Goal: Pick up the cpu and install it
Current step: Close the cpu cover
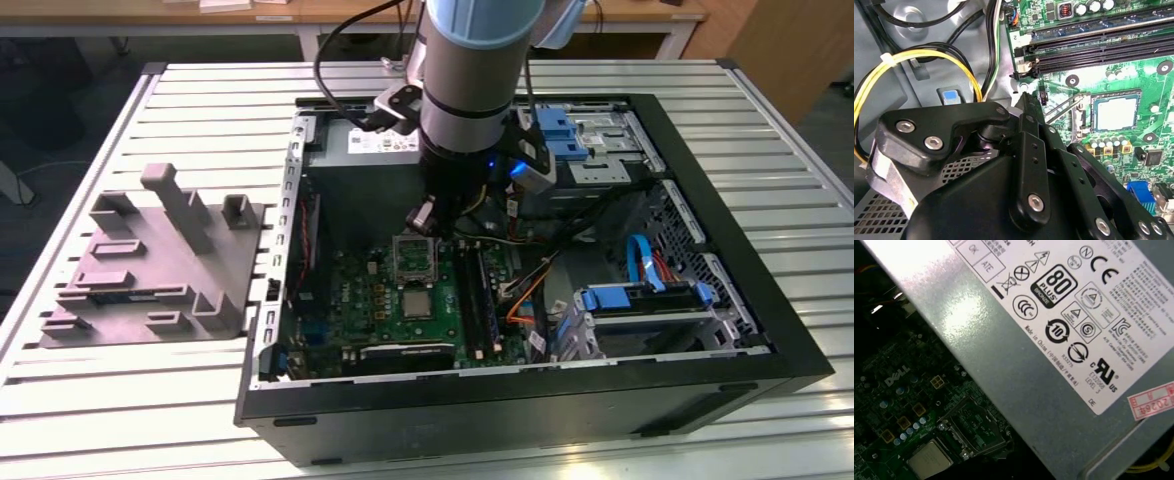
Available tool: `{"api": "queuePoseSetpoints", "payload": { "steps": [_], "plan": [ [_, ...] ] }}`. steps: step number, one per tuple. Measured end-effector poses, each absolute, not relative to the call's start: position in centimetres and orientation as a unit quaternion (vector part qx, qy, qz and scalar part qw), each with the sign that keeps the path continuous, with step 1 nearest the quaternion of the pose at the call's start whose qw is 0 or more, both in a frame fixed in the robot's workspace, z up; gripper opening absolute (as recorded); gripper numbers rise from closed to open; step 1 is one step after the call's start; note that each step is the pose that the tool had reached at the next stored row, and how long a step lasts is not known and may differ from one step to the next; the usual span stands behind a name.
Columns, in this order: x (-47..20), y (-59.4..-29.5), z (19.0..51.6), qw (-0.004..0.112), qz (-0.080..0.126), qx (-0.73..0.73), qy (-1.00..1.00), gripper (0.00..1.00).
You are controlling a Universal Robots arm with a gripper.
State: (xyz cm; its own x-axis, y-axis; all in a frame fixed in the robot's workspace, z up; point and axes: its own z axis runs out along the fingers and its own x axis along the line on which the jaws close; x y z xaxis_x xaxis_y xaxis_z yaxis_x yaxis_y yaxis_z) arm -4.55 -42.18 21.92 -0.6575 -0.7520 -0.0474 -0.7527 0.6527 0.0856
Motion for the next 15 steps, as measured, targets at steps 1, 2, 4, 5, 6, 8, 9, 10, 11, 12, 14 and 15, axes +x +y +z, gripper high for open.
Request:
{"api": "queuePoseSetpoints", "payload": {
  "steps": [1,2,4,5,6,8,9,10,11,12,14,15],
  "plan": [
    [-4.55,-42.20,21.92,0.004,0.049,-0.414,0.909,0.11],
    [-4.56,-42.21,21.91,0.004,0.049,-0.414,0.909,0.11],
    [-4.58,-42.26,21.92,0.004,0.048,-0.414,0.909,0.11],
    [-4.59,-42.27,21.93,0.004,0.048,-0.414,0.909,0.11],
    [-4.60,-42.28,21.95,0.004,0.048,-0.414,0.909,0.11],
    [-4.64,-42.28,22.07,0.004,0.048,-0.414,0.909,0.11],
    [-4.65,-42.28,22.15,0.004,0.048,-0.414,0.909,0.11],
    [-4.67,-42.28,22.24,0.004,0.048,-0.414,0.909,0.11],
    [-4.69,-42.28,22.34,0.004,0.048,-0.414,0.909,0.11],
    [-4.72,-42.28,22.43,0.004,0.048,-0.414,0.909,0.11],
    [-4.78,-42.28,22.58,0.003,0.048,-0.415,0.909,0.11],
    [-4.81,-42.28,22.66,0.003,0.047,-0.415,0.908,0.11]
  ]
}}
